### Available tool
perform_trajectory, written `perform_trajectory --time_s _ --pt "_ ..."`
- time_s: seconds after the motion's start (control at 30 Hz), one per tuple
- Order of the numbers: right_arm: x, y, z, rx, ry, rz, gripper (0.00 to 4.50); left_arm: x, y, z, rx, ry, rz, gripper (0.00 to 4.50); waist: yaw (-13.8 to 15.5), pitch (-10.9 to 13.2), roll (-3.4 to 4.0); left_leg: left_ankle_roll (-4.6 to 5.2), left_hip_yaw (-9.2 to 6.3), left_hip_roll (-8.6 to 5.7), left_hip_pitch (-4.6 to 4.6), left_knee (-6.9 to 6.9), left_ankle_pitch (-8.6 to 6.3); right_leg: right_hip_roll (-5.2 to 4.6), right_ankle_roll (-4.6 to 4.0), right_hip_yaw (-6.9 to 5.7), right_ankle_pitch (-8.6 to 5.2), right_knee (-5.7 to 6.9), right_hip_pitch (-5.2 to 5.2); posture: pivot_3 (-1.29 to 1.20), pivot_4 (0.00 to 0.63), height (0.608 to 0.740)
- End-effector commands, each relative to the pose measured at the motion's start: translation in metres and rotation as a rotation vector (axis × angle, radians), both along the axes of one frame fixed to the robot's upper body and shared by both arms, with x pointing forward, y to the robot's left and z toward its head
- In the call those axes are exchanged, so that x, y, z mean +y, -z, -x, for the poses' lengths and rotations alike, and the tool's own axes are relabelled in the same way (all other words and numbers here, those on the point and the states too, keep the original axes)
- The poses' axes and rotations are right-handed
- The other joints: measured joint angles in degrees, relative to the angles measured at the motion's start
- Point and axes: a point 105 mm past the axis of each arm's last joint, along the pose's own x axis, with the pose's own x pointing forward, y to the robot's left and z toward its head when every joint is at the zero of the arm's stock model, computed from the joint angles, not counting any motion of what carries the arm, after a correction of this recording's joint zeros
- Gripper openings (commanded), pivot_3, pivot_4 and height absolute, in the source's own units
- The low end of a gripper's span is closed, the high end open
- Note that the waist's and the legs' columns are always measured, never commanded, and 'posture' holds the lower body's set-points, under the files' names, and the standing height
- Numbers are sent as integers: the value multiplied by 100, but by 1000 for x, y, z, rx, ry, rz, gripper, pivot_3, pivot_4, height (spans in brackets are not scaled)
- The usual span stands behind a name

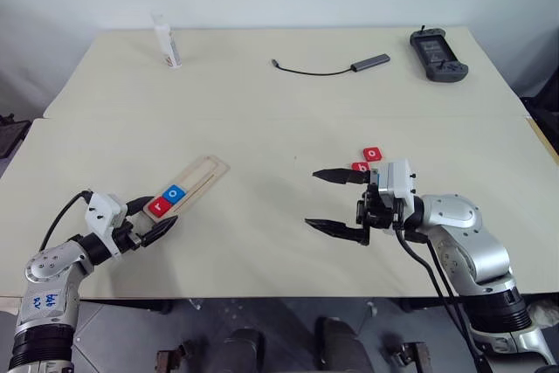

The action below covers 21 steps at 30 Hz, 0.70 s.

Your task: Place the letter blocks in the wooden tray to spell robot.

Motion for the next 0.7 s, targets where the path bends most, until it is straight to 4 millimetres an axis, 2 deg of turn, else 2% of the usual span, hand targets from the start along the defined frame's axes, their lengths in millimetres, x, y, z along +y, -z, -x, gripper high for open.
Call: perform_trajectory --time_s 0.03,0.07,0.17,0.23,0.27,0.33,0.57,0.63,0.7 --pt "-2 -9 0 -38 2 -16 4500 -8 14 7 50 43 -25 3402 0 0 0 0 0 0 0 0 0 0 0 0 0 0 0 0 150 740" --pt "-3 -9 0 -38 4 -16 4500 -14 10 6 31 69 -18 3402 0 0 0 0 0 0 -1 0 0 0 0 0 0 -1 0 0 150 740" --pt "-14 -8 2 -37 31 6 4500 -53 -16 6 -57 295 -20 3402 34 1 -1 1 -2 -2 -5 1 0 -3 0 -2 0 -2 0 0 150 740" --pt "-20 -7 4 -33 46 19 4500 -67 -22 5 -68 371 -30 3402 87 3 -6 3 -4 -5 -10 4 -1 -5 1 -4 0 -3 0 0 150 740" --pt "-27 -6 6 -29 65 33 4500 -80 -25 5 -64 445 -42 3402 95 4 -7 4 -4 -4 -11 5 -1 -4 1 -4 0 -3 0 0 150 740" --pt "-41 -3 10 -17 109 63 4500 -104 -28 4 -56 580 -71 3402 144 4 -7 4 -5 -3 -13 4 -1 -2 1 -6 0 -5 -2 0 150 740" --pt "-70 4 27 18 235 115 4500 -145 -29 -9 -46 787 -136 3402 106 4 -7 3 5 3 -11 1 -1 6 1 -3 1 -5 -2 0 150 740" --pt "-85 11 38 51 315 125 4500 -164 -26 -19 -33 854 -159 3402 135 5 -8 3 7 2 -11 2 -1 6 2 -3 1 -5 -3 0 150 740" --pt "-94 15 46 72 367 133 4500 -173 -23 -25 -18 894 -179 3402 191 6 -9 3 3 -1 -14 4 -1 9 2 -7 1 -5 -1 0 150 740"
